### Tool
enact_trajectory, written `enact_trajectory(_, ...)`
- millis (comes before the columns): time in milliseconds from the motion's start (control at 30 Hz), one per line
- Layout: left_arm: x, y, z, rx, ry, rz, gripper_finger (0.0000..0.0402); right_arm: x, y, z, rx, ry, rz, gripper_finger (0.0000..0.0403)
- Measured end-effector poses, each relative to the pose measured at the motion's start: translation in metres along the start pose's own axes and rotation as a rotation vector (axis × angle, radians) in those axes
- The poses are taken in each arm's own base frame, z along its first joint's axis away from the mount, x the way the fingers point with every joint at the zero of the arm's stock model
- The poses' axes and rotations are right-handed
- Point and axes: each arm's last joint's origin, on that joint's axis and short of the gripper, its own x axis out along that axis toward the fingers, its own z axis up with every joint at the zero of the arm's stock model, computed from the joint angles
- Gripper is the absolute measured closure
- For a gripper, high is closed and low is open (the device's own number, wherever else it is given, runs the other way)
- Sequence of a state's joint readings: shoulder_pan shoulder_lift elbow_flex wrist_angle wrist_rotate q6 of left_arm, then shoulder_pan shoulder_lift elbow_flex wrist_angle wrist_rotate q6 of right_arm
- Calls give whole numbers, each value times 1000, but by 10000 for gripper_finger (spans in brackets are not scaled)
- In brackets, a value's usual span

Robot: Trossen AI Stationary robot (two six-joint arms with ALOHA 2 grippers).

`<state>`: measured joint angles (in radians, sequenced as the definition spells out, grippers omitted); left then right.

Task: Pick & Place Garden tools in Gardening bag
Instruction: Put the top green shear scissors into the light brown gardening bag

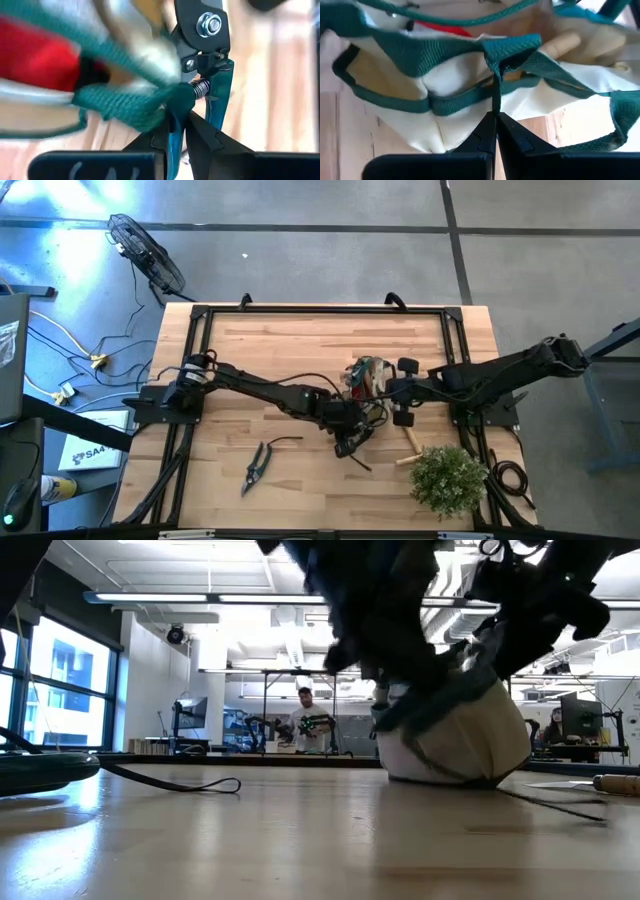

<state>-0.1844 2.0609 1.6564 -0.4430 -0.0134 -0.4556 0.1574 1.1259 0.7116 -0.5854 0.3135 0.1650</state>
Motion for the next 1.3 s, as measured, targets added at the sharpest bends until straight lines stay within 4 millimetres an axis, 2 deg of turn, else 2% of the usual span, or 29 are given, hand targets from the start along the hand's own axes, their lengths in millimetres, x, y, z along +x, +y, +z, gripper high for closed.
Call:
enact_trajectory(67,-9,-5,8,7,-40,-23,369,-6,-2,0,14,-27,3,399)
enact_trajectory(233,-27,-6,6,25,0,13,369,-26,-6,2,87,-139,-5,399)
enact_trajectory(433,-38,-3,5,41,14,77,369,-48,-11,-2,150,-230,-31,399)
enact_trajectory(567,-41,-1,4,47,28,96,369,-50,-12,-6,174,-219,-44,399)
enact_trajectory(767,-42,-1,3,48,34,98,370,-44,-11,-15,212,-95,-19,399)
enact_trajectory(900,-42,-1,3,49,43,102,370,-43,-10,-14,254,-86,-3,396)
enact_trajectory(1100,-42,-1,2,49,45,103,371,-43,-9,-14,301,-83,39,353)
enact_trajectory(1300,-42,-1,2,48,53,95,371,-43,-8,-14,337,-75,61,268)
